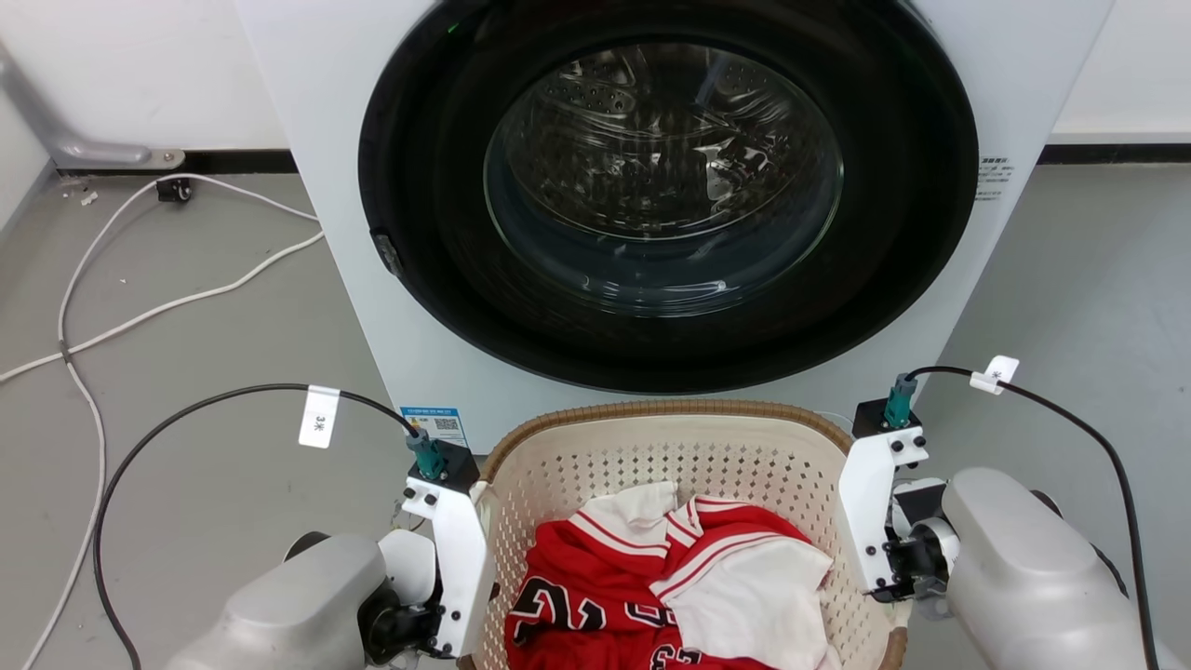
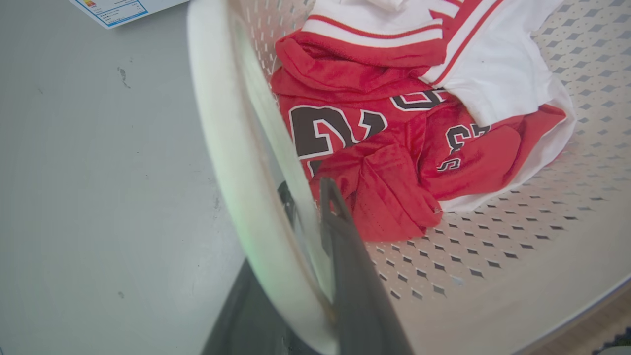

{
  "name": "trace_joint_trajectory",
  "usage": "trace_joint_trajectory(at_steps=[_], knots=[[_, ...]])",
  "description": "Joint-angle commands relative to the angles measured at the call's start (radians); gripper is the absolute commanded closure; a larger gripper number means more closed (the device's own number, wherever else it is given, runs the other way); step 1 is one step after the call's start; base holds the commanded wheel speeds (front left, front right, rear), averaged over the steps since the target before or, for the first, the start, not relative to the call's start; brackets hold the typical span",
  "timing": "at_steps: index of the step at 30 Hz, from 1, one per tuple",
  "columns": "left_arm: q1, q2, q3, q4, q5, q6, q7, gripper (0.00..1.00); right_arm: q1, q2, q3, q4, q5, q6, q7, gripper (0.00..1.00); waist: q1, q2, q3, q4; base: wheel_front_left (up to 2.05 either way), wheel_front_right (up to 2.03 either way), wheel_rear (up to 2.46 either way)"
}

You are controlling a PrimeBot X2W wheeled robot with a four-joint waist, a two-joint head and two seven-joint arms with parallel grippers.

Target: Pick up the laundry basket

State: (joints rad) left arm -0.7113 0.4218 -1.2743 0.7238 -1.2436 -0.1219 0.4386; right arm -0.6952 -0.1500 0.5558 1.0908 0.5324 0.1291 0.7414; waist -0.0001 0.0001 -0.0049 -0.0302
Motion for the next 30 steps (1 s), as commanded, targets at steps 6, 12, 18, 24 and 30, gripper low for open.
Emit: trace_joint_trajectory(at_steps=[6, 12, 18, 24, 30], knots=[[0.008, -0.005, -0.007, 0.003, 0.006, -0.014, 0.021, 1.00, 0.012, -0.036, 0.033, -0.011, 0.030, 0.003, 0.008, 1.00, 0.0001, -0.0001, -0.010, 0.004, 0.00, 0.00, 0.00], [0.005, -0.010, -0.008, 0.009, 0.015, -0.014, 0.021, 1.00, 0.009, -0.042, 0.057, -0.009, 0.053, 0.003, 0.001, 1.00, 0.0001, -0.0001, -0.014, 0.004, 0.00, 0.00, 0.00], [0.005, -0.009, -0.008, 0.014, 0.009, -0.014, 0.021, 1.00, 0.004, -0.044, 0.075, -0.001, 0.073, 0.003, -0.004, 1.00, 0.0001, -0.0001, -0.015, 0.000, 0.00, 0.00, 0.00], [0.006, -0.007, -0.008, 0.016, 0.008, -0.014, 0.022, 1.00, -0.003, -0.050, 0.091, 0.010, 0.085, 0.003, -0.011, 1.00, 0.0001, -0.0001, -0.015, 0.001, 0.00, 0.00, 0.00], [0.009, -0.007, -0.008, 0.018, 0.013, -0.014, 0.023, 1.00, -0.008, -0.048, 0.104, 0.018, 0.097, 0.003, -0.014, 1.00, 0.0001, -0.0001, -0.018, 0.001, 0.00, 0.00, 0.00]])
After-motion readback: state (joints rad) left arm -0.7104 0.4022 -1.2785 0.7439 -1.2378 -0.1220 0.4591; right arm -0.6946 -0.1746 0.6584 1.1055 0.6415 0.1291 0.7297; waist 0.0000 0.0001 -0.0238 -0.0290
